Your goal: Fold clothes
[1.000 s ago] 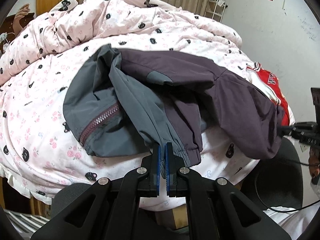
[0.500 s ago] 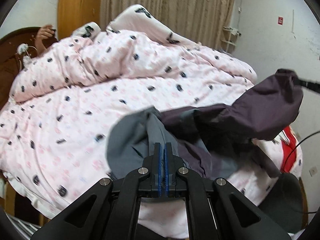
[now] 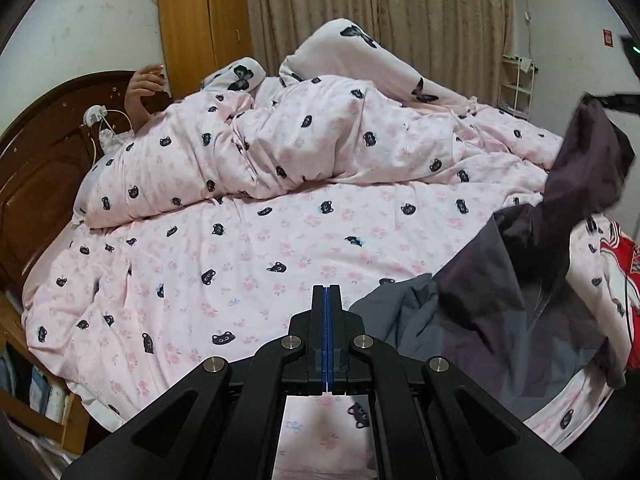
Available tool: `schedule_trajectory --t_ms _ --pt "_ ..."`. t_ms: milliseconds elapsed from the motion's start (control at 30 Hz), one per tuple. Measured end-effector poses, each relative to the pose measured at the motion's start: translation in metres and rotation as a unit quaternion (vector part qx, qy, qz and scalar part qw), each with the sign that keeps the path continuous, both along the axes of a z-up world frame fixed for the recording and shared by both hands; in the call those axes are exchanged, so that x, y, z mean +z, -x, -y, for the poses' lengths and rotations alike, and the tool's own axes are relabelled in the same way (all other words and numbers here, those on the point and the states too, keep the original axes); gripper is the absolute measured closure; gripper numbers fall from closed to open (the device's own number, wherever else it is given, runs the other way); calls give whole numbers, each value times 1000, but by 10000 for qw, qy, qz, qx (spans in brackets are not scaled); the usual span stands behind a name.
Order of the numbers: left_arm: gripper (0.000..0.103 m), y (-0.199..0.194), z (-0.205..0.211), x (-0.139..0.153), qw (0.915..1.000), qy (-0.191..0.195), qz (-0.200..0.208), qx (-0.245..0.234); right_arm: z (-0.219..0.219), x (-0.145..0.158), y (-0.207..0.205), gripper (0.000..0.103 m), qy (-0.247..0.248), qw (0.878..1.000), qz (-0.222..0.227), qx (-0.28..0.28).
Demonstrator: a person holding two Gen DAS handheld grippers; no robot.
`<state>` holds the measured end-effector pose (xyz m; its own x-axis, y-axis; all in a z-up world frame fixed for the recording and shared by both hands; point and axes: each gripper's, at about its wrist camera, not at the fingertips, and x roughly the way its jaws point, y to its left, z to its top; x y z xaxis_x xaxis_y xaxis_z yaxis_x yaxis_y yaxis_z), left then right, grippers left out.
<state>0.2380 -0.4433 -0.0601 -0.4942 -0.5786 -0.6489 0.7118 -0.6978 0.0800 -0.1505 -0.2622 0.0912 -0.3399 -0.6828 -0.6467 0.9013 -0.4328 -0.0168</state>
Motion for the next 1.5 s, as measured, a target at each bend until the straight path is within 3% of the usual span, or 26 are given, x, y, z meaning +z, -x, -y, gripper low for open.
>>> schedule_trajectory --t_ms 233,300,367,433,633,900,933,1000,1033,1067,1133,1267,1400,1500 --pt "99 7 -26 -33 9969 -405 232 -638 67 -28 40 102 -446 9988 -56 -201" --pt "88 8 -44 -38 9935 -513 246 -985 79 -39 49 102 -545 9982 -22 -236" --pt "56 10 -66 -39 9891 -454 284 -1369 90 -51 56 102 -637 9976 15 -265" --pt "39 14 -92 -37 9851 -159 376 -1671 97 -61 62 102 -707 9971 45 -260" --pt "37 34 -155 -46 9682 801 1042 -2131 102 -81 71 102 -807 9963 168 -256" --pt "37 75 -177 -104 9356 1583 2186 -2275 102 -85 72 102 -815 9962 246 -197" --pt "37 77 -173 -108 9372 1517 2222 -2220 102 -84 72 102 -802 9963 264 -188" --pt "61 80 -163 -114 9400 1385 2295 -2109 103 -82 72 102 -798 9963 250 -174" --pt "100 81 -157 -116 9430 1274 2309 -2029 103 -81 72 102 -798 9964 238 -167" --pt "102 81 -146 -112 9526 969 2204 -1861 104 -80 72 102 -798 9964 226 -160" --pt "102 75 -133 -99 9629 667 1883 -1812 105 -79 72 102 -798 9965 203 -146" --pt "102 63 -115 -62 9749 627 1308 -1690 108 -75 74 102 -797 9966 138 -132" --pt "102 45 -81 -17 9881 639 676 -1226 116 -66 81 102 -753 9970 86 -156" --pt "102 38 -47 1 9931 724 488 -777 131 -58 86 102 -742 9971 -3 -154"
